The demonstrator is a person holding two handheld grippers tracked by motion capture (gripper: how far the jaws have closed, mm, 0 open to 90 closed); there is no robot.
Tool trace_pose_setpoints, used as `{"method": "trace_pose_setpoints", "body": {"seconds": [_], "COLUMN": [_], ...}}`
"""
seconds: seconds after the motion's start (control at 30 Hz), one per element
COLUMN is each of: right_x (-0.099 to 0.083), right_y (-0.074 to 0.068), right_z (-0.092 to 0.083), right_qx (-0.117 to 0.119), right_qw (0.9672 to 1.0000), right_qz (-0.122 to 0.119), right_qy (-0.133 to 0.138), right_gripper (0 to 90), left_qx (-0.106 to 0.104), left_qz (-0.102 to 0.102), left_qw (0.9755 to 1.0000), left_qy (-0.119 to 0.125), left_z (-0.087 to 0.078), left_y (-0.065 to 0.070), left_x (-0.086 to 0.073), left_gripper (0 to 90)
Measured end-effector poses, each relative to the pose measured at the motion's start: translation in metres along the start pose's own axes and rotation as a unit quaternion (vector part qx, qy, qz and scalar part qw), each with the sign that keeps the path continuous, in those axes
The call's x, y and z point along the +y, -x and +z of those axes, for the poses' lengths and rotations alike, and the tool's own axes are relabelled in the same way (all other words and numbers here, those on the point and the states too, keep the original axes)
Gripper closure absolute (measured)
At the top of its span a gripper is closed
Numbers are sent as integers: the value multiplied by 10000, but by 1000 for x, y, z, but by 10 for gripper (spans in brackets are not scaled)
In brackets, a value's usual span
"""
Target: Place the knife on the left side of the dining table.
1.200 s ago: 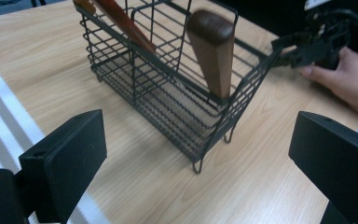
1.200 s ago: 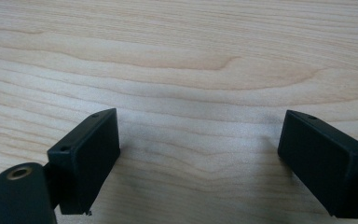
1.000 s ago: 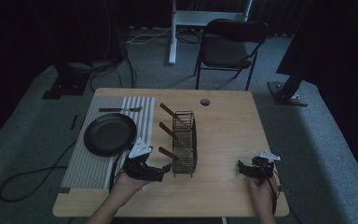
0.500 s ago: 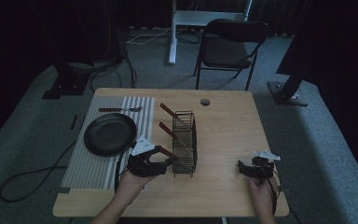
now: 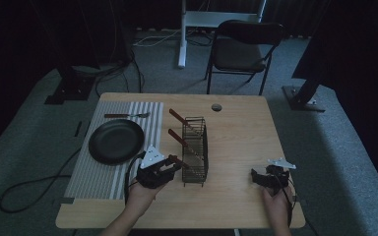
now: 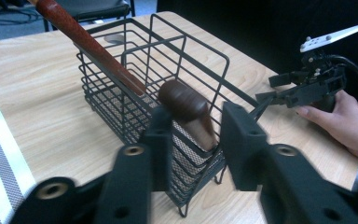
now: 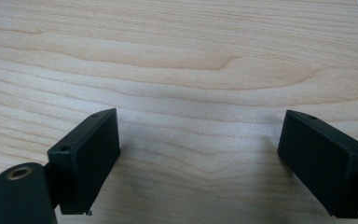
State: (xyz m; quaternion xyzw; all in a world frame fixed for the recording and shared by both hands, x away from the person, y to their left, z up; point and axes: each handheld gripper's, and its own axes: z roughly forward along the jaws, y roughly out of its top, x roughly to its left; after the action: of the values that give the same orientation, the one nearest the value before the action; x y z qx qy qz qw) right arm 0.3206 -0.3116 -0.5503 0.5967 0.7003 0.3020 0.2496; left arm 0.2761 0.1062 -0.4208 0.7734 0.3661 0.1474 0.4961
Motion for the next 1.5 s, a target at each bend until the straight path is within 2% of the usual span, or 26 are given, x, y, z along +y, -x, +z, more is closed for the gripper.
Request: {"method": "trace_pose_setpoints", "body": {"seconds": [0.23,0.33,0.47,0.6,0.67,1.03,1.17,1.3,1.5], "right_x": [0,0,0,0,0,0,0,0,0], "right_y": [0,0,0,0,0,0,0,0,0], "right_z": [0,0,0,0,0,0,0,0,0], "right_qx": [0,0,0,0,1,-2,-1,0,0], "right_qw": [10000,10000,10000,10000,10000,10000,10000,10000,10000], "right_qz": [2,3,1,2,0,-6,-4,-5,-5], "right_qy": [0,-1,0,0,0,-1,-1,2,1], "right_gripper": [118,118,118,118,118,118,118,118,118], "left_qx": [-156,-335,-626,-669,-615,-488,-544,-549,-624], "left_qz": [-67,-164,-372,-343,-319,-148,-78,86,109], "left_qw": [9998,9992,9971,9965,9967,9976,9962,9953,9928], "left_qy": [77,142,220,368,419,471,673,793,1013], "left_z": [0,1,3,2,1,-11,-20,-33,-56], "left_y": [-2,-3,-6,-5,-5,-7,-8,-5,-7], "left_x": [1,3,5,8,10,14,19,28,37], "left_gripper": [716,733,756,758,758,763,764,764,764]}}
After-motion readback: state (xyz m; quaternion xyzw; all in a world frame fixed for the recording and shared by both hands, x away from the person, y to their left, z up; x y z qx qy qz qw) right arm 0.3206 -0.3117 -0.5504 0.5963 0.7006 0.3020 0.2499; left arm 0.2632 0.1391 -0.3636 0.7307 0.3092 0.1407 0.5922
